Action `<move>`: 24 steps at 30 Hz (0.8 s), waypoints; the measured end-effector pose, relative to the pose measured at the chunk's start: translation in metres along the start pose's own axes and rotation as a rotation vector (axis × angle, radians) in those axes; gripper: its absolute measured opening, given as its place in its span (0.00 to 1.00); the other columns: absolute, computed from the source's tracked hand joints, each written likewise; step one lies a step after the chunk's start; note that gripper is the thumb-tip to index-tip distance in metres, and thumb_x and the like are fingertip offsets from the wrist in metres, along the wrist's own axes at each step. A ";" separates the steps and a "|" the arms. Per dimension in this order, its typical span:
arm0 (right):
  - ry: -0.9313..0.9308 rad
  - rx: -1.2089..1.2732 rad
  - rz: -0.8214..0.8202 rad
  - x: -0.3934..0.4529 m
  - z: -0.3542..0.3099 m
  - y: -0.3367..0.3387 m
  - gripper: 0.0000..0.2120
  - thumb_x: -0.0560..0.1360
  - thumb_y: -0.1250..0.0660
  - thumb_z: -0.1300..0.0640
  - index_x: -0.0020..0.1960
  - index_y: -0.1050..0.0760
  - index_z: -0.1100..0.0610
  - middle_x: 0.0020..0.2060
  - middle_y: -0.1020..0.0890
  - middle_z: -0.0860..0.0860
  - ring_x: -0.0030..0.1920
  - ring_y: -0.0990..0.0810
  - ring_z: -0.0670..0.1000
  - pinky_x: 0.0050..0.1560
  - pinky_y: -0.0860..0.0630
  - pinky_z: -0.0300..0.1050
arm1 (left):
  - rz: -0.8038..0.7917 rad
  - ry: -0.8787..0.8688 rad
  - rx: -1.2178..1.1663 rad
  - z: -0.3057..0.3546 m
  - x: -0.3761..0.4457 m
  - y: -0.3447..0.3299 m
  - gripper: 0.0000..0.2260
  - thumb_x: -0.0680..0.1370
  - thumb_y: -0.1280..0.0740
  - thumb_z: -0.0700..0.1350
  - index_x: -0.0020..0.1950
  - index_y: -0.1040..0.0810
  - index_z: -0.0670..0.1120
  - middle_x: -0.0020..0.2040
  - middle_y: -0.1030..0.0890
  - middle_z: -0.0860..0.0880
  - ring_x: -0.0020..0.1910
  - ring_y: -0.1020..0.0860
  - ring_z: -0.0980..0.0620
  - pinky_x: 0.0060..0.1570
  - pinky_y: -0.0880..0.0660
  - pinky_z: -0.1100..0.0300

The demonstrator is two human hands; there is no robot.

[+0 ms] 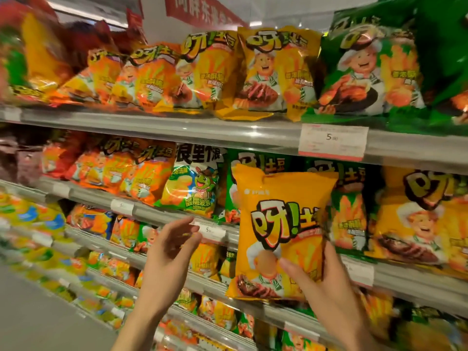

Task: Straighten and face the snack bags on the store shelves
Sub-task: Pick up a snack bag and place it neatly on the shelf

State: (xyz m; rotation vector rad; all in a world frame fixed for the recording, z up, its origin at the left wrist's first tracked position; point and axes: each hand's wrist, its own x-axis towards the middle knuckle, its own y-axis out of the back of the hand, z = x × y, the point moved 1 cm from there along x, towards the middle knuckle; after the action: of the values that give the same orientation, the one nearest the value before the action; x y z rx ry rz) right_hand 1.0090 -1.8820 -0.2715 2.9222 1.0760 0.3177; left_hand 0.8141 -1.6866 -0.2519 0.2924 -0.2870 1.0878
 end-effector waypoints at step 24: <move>0.038 -0.146 0.323 0.013 -0.024 -0.148 0.32 0.61 0.20 0.34 0.60 0.25 0.41 0.45 0.15 0.42 0.44 0.16 0.43 0.39 0.21 0.34 | -0.240 -0.235 0.376 -0.050 0.175 0.073 0.28 0.79 0.29 0.51 0.77 0.32 0.47 0.73 0.30 0.47 0.73 0.33 0.50 0.71 0.37 0.53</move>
State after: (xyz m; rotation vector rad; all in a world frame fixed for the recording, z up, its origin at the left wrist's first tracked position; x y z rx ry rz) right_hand 0.9196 -1.7624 -0.2579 2.9583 0.5511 0.4357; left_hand 0.8295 -1.4926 -0.2273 0.7751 -0.2468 0.8648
